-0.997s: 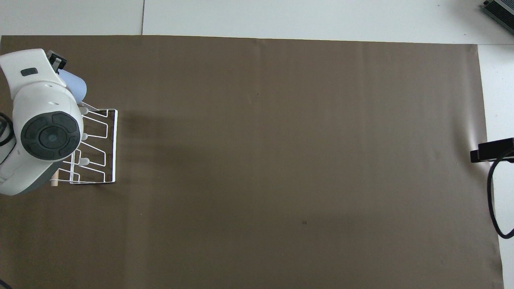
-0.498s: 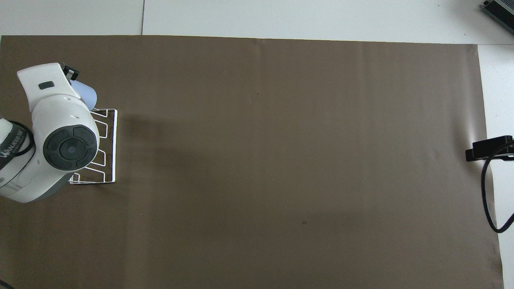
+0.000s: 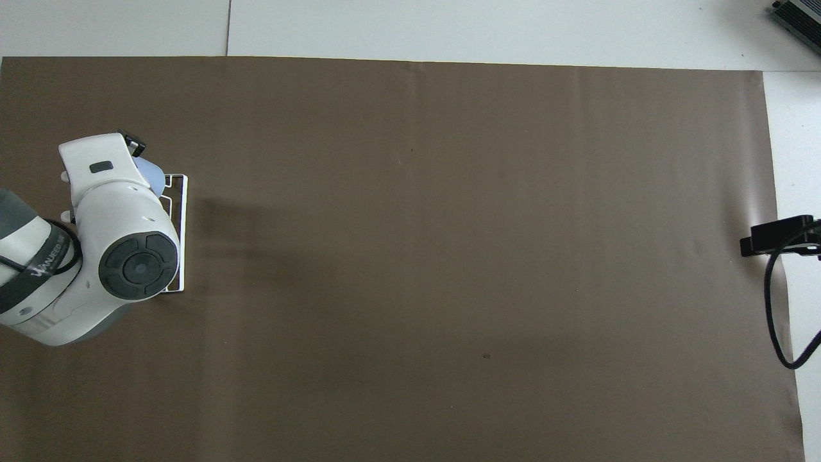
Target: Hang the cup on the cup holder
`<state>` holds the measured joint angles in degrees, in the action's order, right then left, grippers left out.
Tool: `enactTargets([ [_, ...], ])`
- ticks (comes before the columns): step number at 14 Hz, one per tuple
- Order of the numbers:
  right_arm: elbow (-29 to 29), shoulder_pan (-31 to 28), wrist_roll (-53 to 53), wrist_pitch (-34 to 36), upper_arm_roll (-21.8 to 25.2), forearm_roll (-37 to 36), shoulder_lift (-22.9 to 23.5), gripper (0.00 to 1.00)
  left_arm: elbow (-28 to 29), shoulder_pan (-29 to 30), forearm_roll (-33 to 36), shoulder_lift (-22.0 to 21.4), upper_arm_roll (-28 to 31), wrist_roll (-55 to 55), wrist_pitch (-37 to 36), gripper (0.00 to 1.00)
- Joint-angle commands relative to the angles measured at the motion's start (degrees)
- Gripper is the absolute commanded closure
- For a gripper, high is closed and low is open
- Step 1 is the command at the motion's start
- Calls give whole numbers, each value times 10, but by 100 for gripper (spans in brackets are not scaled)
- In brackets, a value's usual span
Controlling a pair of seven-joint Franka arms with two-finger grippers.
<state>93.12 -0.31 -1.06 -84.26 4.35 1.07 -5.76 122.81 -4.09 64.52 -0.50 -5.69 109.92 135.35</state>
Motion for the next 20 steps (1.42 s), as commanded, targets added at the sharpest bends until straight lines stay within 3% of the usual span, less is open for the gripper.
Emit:
enactTargets([
  [1, 7, 0, -5, -9, -1, -9, -4, 0, 32, -2, 16, -27, 5, 13, 9, 100],
  [4, 7, 0, -5, -13, -1, -9, -4, 0, 43, -6, 16, -32, 5, 12, 8, 100],
  [5, 7, 0, -5, -13, -1, -9, -4, 0, 41, -6, 16, -32, 5, 11, 7, 91],
  [7, 7, 0, -5, -17, 0, -9, -4, 0, 36, -6, 16, -29, 6, 7, 6, 7],
  [8, 7, 0, -5, -17, -1, -9, -4, 0, 32, -6, 16, -28, 5, 5, 4, 0],
  [16, 28, -6, -6, -27, 0, -9, -11, 0, -11, -17, -11, -23, -2, -30, -4, 0],
  [20, 31, -10, -3, -27, 0, -9, -13, 0, -62, -27, -169, -31, -2, -156, -31, 0],
])
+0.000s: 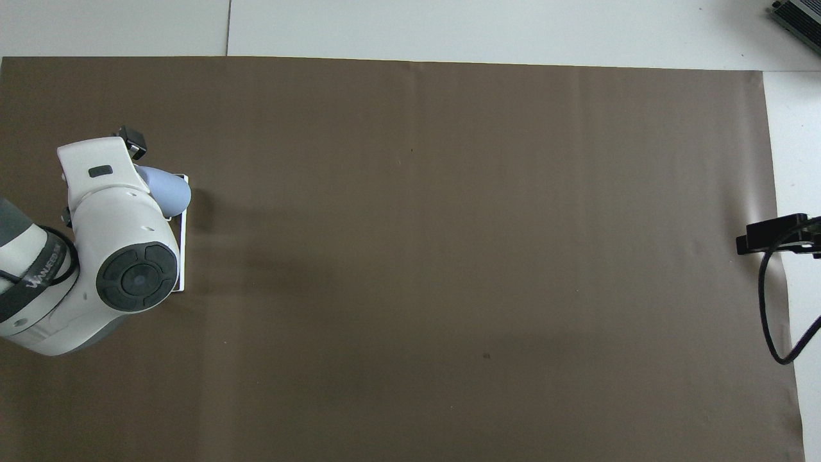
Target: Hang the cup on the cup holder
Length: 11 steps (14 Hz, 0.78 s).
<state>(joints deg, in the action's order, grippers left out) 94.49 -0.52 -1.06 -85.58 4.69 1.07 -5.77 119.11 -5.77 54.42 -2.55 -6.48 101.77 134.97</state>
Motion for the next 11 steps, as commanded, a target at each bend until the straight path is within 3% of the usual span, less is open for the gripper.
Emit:
enactTargets([
  [1, 18, -8, -4, -13, -2, -9, -13, 0, -36, -10, -101, -11, 2, -120, -47, 0],
  [7, 11, -22, -6, -2, 3, -3, -13, 0, -131, -28, -310, -10, -3, -371, -177, 0],
  [11, 14, -36, -9, 1, 3, -3, -15, 0, -168, -27, -396, -11, -6, -572, -268, 0],
])
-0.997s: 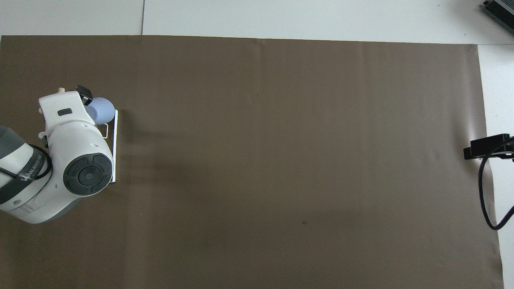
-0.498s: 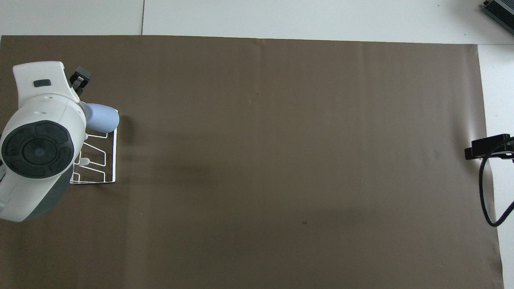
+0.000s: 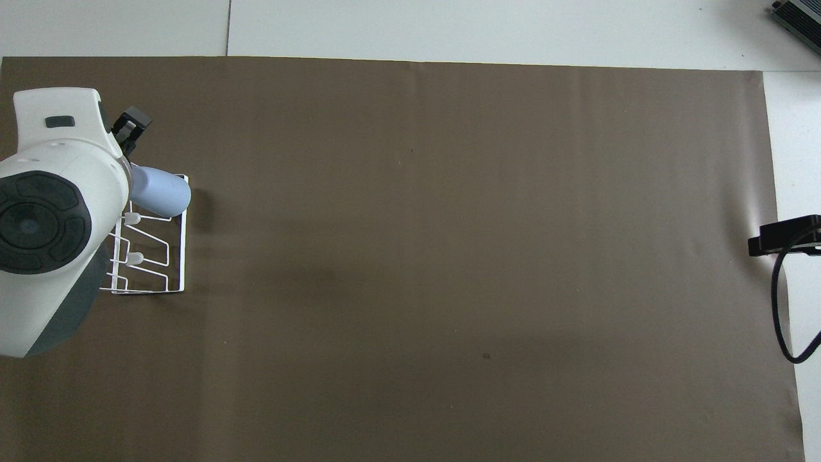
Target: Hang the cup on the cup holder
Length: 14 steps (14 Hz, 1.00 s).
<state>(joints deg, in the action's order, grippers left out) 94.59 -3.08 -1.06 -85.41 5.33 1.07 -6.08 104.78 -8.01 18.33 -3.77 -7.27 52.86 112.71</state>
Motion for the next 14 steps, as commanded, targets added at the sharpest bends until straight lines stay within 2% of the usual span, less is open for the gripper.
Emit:
enactTargets([
  [1, 14, -10, -8, 2, -3, -3, -13, 0, -53, -5, -61, 1, 1, -123, -74, 0],
  [2, 13, -12, -8, 3, -3, -3, -13, 0, -74, -8, -89, 1, 1, -166, -100, 0],
  [5, 13, -18, -9, -10, -3, -3, -12, 0, -78, -11, -125, -15, 1, -268, -158, 0],
  [7, 13, -18, -9, -9, -3, -3, -12, 0, -80, -9, -137, -18, 5, -335, -164, 0],
  [12, 14, -11, -10, -9, -6, -1, -12, 0, -83, -6, -161, -24, 15, -427, -189, 0],
  [14, 14, -11, -10, -9, -8, 0, -12, 0, -110, -9, -167, -19, 23, -438, -207, 0],
])
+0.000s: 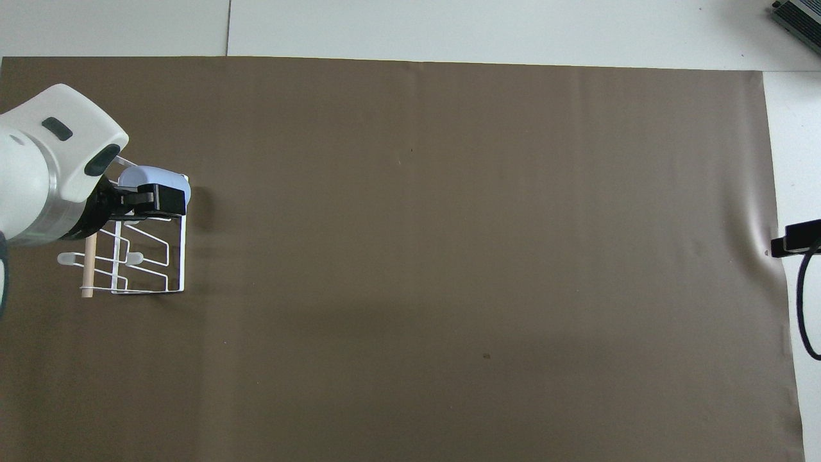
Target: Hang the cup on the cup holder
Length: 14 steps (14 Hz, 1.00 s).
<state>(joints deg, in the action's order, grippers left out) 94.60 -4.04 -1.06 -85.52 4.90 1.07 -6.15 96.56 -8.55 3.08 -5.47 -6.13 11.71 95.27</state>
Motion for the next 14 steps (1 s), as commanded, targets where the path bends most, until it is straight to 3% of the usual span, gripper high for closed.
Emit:
enactTargets([
  [1, 14, -2, -10, -8, -3, 0, -11, 0, -37, -4, -16, -1, 18, -41, -46, 0],
  [5, 14, -2, -10, -9, -3, 0, -11, 0, -56, -10, -38, 9, 55, -114, -91, 0],
  [9, 13, -2, -10, -9, -4, 1, -11, 0, -96, 11, -38, 26, 57, -149, -134, 0],
  [14, 12, -2, -10, -9, -7, 0, -11, 0, -97, 20, -38, 26, 55, -150, -117, 0],
])
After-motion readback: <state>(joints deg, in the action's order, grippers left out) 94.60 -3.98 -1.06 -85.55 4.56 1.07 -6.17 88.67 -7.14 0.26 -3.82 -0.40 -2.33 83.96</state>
